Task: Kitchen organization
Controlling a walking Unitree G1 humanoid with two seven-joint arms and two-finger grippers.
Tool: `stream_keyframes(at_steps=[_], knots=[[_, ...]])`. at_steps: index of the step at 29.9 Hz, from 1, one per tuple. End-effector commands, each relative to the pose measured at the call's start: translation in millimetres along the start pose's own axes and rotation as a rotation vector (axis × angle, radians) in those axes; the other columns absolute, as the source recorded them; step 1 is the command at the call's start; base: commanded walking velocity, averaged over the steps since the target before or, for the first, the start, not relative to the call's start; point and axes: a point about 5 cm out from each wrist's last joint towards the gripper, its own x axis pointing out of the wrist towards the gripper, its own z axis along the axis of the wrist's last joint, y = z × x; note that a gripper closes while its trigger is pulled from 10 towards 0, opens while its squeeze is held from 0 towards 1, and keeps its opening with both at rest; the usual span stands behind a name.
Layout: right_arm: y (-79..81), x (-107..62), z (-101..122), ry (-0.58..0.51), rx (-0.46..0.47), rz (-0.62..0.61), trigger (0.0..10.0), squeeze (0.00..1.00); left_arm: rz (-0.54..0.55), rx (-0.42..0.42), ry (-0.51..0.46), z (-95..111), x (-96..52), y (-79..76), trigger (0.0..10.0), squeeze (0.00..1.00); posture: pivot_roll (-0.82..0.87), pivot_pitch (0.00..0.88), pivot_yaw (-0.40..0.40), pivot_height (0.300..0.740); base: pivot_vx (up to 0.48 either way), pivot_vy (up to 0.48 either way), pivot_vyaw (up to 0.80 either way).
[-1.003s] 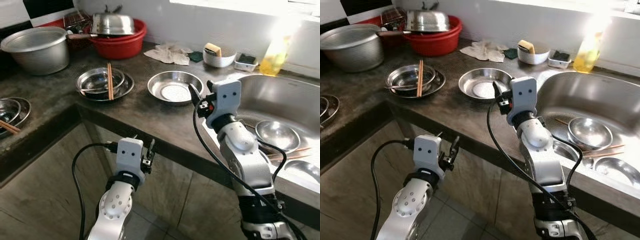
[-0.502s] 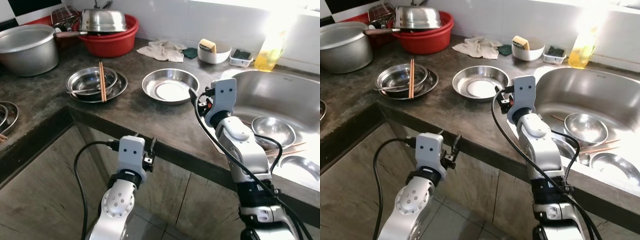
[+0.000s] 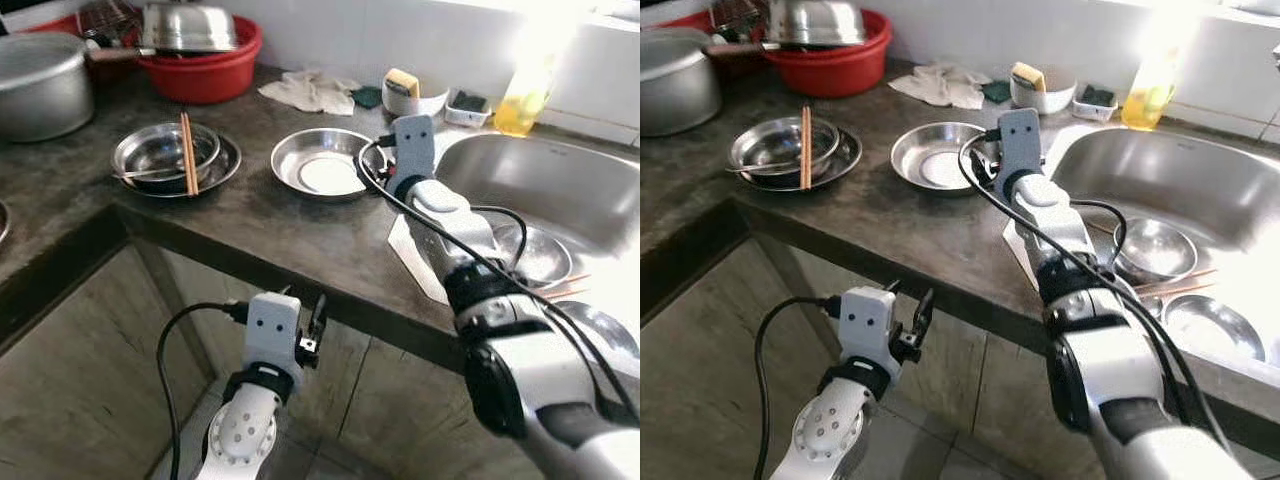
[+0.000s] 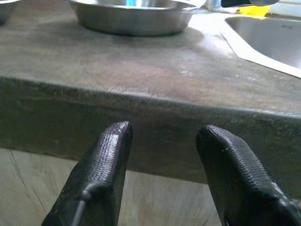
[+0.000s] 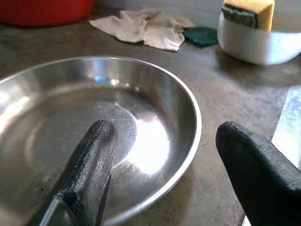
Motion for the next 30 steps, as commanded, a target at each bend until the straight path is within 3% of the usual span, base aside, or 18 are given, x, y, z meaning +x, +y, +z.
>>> stream_keyframes(at_steps=[1, 8, 13, 19, 28, 30], knots=[[-9.2, 2.4, 6.4, 0.003, 0.011, -0.049, 10.0, 0.00, -0.015, -0.025, -0.005, 4.2, -3.0, -7.0, 10.0, 0.00, 0.10, 0.205, -0.101, 0.740, 0.000, 0.000, 0.00], [-16.4, 5.9, 15.3, 0.057, 0.088, -0.069, 10.0, 0.00, -0.029, -0.053, 0.009, 4.4, -10.0, -13.9, 10.0, 0.00, 0.10, 0.228, -0.116, 0.740, 0.000, 0.000, 0.00], [-8.2, 7.3, 20.2, 0.100, 0.203, -0.008, 10.0, 0.00, -0.019, -0.061, 0.009, 5.5, -11.7, -13.8, 10.0, 0.00, 0.09, 0.232, -0.121, 0.740, 0.000, 0.000, 0.00], [3.2, 8.6, 29.9, 0.102, 0.181, 0.040, 10.0, 0.00, -0.015, -0.067, 0.017, 5.1, -13.2, -14.5, 10.0, 0.00, 0.09, 0.231, -0.126, 0.740, 0.000, 0.000, 0.00], [12.3, 6.1, 2.9, 0.296, 0.220, 0.039, 10.0, 0.00, -0.001, -0.067, 0.009, 6.2, -11.1, -12.3, 10.0, 0.00, 0.09, 0.229, -0.137, 0.740, 0.000, 0.000, 0.00], [12.7, 6.1, 2.6, 0.296, 0.221, 0.041, 10.0, 0.00, 0.001, -0.067, 0.008, 6.2, -11.0, -11.9, 10.0, 0.00, 0.09, 0.229, -0.137, 0.740, 0.000, 0.000, 0.00]])
